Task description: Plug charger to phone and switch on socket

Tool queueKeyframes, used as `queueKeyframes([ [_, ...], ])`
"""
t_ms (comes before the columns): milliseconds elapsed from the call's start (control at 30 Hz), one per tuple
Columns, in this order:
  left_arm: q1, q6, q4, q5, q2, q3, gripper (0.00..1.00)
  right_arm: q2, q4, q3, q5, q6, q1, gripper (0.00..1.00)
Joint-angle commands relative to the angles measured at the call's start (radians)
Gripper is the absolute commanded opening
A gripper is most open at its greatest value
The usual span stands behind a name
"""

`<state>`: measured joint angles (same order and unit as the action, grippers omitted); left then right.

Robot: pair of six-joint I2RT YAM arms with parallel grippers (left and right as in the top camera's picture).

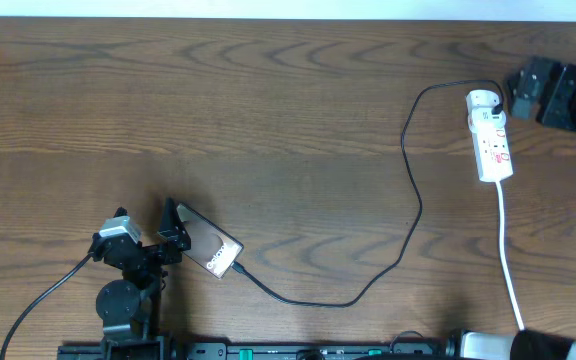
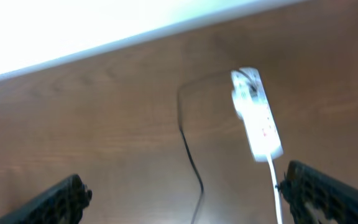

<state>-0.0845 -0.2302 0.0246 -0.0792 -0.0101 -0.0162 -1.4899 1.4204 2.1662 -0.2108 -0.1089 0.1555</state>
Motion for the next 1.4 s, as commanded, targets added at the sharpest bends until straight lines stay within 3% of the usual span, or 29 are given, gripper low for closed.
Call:
queueKeyframes([
  [0, -0.004, 0.020, 0.042, -0.006, 0.006, 0.012, 0.89, 0.106, -0.114, -0.066, -0.024, -0.006, -0.058, 0.99],
  [167, -0.004, 0.020, 0.042, -0.006, 0.006, 0.012, 0.88, 0.264, -0.424, -0.284, -0.024, 0.021, -0.109, 0.99],
  [400, -0.004, 0.020, 0.042, -0.006, 0.006, 0.012, 0.88, 0.563, -0.924, -0.760, -0.028, 0.021, -0.131, 0.99],
  [733, -0.004, 0.020, 0.042, -0.006, 0.006, 0.012, 0.88, 0.922, -1.471, -1.339, -0.028, 0.110, -0.131, 0.99],
  [900, -0.004, 0.020, 0.042, -0.006, 0.006, 0.012, 0.88, 1.041, -1.651, -1.579, -0.037, 0.166, -0.131, 0.99],
  [1367, -0.004, 0.020, 0.042, -0.006, 0.006, 0.012, 0.88, 1.332, -1.853, -2.074, -0.042, 0.249, -0.132, 0.99],
])
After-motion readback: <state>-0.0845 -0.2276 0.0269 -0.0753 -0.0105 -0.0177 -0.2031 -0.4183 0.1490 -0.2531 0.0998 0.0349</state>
